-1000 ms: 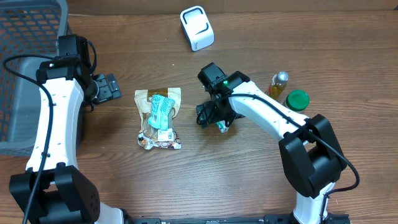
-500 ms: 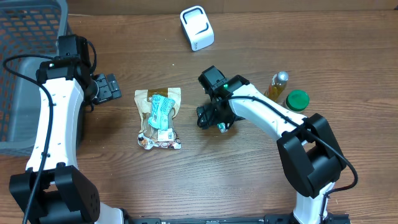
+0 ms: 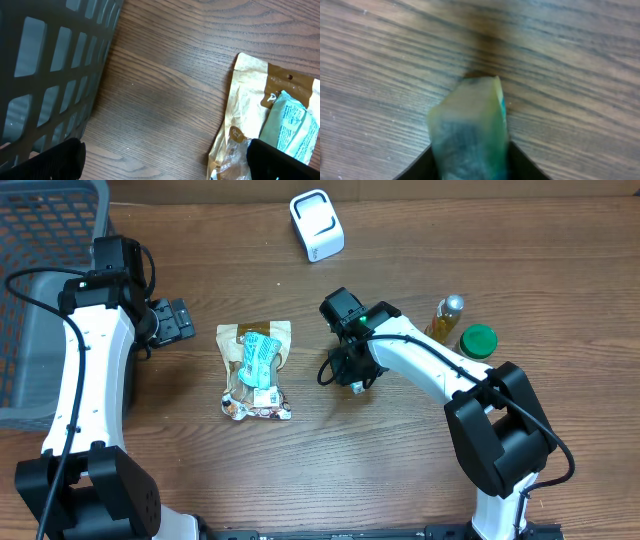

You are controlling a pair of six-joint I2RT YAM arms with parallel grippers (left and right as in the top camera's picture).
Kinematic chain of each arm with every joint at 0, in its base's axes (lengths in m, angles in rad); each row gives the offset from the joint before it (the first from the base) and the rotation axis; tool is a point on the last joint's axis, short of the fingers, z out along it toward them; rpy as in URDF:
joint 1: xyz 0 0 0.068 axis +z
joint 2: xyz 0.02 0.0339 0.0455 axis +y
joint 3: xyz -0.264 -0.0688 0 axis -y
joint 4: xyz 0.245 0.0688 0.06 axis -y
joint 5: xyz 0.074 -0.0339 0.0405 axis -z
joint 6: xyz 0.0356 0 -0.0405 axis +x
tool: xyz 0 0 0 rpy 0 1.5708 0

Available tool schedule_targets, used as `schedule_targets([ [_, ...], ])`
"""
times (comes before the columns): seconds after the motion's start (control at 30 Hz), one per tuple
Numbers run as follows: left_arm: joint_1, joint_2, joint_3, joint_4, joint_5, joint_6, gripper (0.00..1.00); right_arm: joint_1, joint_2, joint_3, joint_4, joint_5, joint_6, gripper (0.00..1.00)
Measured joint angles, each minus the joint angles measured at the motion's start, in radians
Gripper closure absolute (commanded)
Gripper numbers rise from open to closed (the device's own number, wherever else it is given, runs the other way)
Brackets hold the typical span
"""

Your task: Scan the item barcode

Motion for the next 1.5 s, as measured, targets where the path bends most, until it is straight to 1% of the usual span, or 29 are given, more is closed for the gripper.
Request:
schedule_targets([
  [0.07, 0.0, 0.0, 0.0, 0.0, 0.0, 0.0, 0.0, 0.0, 0.0, 0.0, 0.001, 0.0, 0.002, 0.78],
  [0.17, 0.0, 0.0, 0.0, 0.0, 0.0, 0.0, 0.01, 0.0, 0.0, 0.0, 0.001, 0.0, 0.002, 0.82],
  [0.33, 0.0, 0.0, 0.0, 0.0, 0.0, 0.0, 0.01, 0.0, 0.0, 0.0, 0.003, 0.0, 0.003, 0.82],
  [0.4, 0.0, 0.0, 0.0, 0.0, 0.0, 0.0, 0.0, 0.0, 0.0, 0.0, 0.004, 0.001, 0.003, 0.74],
  [0.43, 0.0, 0.0, 0.0, 0.0, 0.0, 0.0, 0.0, 0.0, 0.0, 0.0, 0.006, 0.001, 0.003, 0.73],
  [0.6, 0.0, 0.0, 0.0, 0.0, 0.0, 0.0, 0.01, 0.0, 0.0, 0.0, 0.016, 0.004, 0.003, 0.74],
  [0.63, 0.0, 0.0, 0.0, 0.0, 0.0, 0.0, 0.01, 0.0, 0.0, 0.0, 0.017, 0.005, 0.007, 0.77],
  [0.77, 0.0, 0.0, 0.0, 0.0, 0.0, 0.0, 0.01, 0.0, 0.0, 0.0, 0.026, 0.007, 0.033, 0.81],
  [0.8, 0.0, 0.0, 0.0, 0.0, 0.0, 0.0, 0.01, 0.0, 0.0, 0.0, 0.035, 0.007, 0.045, 0.78],
  [0.87, 0.0, 0.0, 0.0, 0.0, 0.0, 0.0, 0.0, 0.0, 0.0, 0.0, 0.05, 0.007, 0.068, 0.68],
  [0.9, 0.0, 0.0, 0.0, 0.0, 0.0, 0.0, 0.01, 0.0, 0.0, 0.0, 0.057, 0.008, 0.082, 0.54],
  [1.03, 0.0, 0.0, 0.0, 0.0, 0.0, 0.0, 0.01, 0.0, 0.0, 0.0, 0.077, 0.008, 0.111, 0.43],
  [1.13, 0.0, 0.0, 0.0, 0.0, 0.0, 0.0, 0.0, 0.0, 0.0, 0.0, 0.091, 0.008, 0.117, 0.46],
  [1.27, 0.0, 0.0, 0.0, 0.0, 0.0, 0.0, 0.01, 0.0, 0.0, 0.0, 0.092, 0.018, 0.126, 0.59],
  [1.33, 0.0, 0.0, 0.0, 0.0, 0.0, 0.0, 0.0, 0.0, 0.0, 0.0, 0.093, 0.028, 0.13, 0.6],
  [1.43, 0.0, 0.0, 0.0, 0.0, 0.0, 0.0, 0.0, 0.0, 0.0, 0.0, 0.093, 0.039, 0.132, 0.68],
  [1.5, 0.0, 0.0, 0.0, 0.0, 0.0, 0.0, 0.0, 0.0, 0.0, 0.0, 0.094, 0.046, 0.134, 0.7],
])
